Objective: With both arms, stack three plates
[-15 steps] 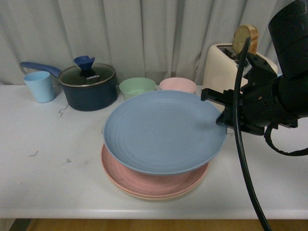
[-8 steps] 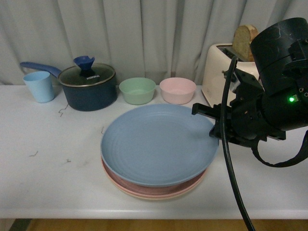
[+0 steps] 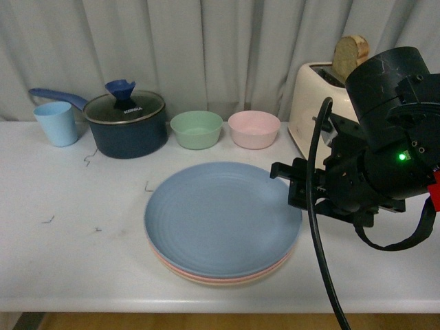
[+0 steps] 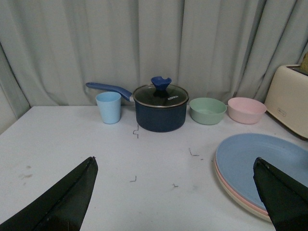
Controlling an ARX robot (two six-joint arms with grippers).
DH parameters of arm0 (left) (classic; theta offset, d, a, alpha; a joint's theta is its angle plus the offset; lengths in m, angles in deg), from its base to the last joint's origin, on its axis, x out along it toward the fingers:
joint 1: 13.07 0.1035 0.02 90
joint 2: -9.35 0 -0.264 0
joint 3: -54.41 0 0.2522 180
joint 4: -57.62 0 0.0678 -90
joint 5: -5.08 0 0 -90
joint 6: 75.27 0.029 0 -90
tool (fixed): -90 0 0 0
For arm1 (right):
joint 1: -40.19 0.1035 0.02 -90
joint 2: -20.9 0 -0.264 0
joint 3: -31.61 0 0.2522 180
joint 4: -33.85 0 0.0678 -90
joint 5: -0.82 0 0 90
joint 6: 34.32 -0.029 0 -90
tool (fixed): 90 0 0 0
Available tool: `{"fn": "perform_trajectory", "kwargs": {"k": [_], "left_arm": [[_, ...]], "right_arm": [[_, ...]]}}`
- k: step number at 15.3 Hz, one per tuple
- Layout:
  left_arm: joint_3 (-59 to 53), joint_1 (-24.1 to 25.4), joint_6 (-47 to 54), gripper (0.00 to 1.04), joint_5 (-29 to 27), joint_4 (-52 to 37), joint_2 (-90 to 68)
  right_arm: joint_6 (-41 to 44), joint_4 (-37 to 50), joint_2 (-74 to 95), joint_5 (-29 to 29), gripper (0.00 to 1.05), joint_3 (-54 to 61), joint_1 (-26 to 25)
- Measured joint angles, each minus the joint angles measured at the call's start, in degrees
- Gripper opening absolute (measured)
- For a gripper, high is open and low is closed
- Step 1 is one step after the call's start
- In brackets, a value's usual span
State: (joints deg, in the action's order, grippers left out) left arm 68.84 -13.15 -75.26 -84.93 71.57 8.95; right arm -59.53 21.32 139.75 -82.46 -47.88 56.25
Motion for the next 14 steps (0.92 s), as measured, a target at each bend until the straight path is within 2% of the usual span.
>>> {"fn": "perform_trajectory", "kwargs": {"k": [1, 2, 3, 4, 5, 6, 8, 9, 10, 11, 12, 13, 14], "left_arm": [[0.0, 0.0, 0.0, 0.98, 0.0, 0.0, 0.0], [0.0, 0.0, 0.0, 0.98, 0.0, 0.0, 0.0], [0.0, 0.0, 0.0, 0.98, 0.0, 0.0, 0.0], [0.0, 0.0, 0.0, 0.98, 0.0, 0.0, 0.0], [0.0, 0.0, 0.0, 0.98, -0.1, 0.0, 0.0], [0.0, 0.1, 0.0, 0.98, -0.1, 0.1, 0.0], [0.0, 0.1, 0.0, 0.98, 0.0, 0.0, 0.0], [0.0, 0.1, 0.0, 0.98, 0.0, 0.0, 0.0], [0.0, 0.1, 0.0, 0.98, 0.0, 0.0, 0.0], [0.0, 0.1, 0.0, 0.98, 0.0, 0.0, 0.0], [0.0, 0.1, 0.0, 0.98, 0.0, 0.0, 0.0], [0.0, 0.1, 0.0, 0.98, 0.0, 0.0, 0.0], [0.0, 0.1, 0.0, 0.98, 0.0, 0.0, 0.0]], "right_arm": [[0.8, -1.5, -1.0, -1.0, 0.62, 0.1, -0.1], [1.5, -0.9, -3.2, -1.2, 0.81, 0.1, -0.4], [1.7, -0.9, -3.9, -1.3, 0.92, 0.1, -0.4], [4.3, 12.8, -3.1, -5.6, 0.94, 3.3, -0.2], [13.4, 39.6, -2.9, -16.9, 0.77, 14.8, -0.5], [18.3, 51.8, -4.6, -19.0, 0.66, 23.5, -1.7], [22.7, 69.5, -12.6, -18.4, 0.44, 33.7, -5.0], [23.8, 73.6, -21.2, -17.0, 0.24, 39.5, -6.7], [24.3, 72.2, -23.9, -15.0, 0.06, 45.7, -7.3], [24.9, 71.3, -26.8, -14.0, 0.02, 49.4, -8.4], [24.9, 71.1, -30.6, -13.7, 0.02, 51.1, -9.4], [24.9, 63.1, -41.3, -12.0, 0.02, 55.1, -11.0], [24.9, 61.1, -45.3, -11.2, 0.02, 56.5, -11.3]]}}
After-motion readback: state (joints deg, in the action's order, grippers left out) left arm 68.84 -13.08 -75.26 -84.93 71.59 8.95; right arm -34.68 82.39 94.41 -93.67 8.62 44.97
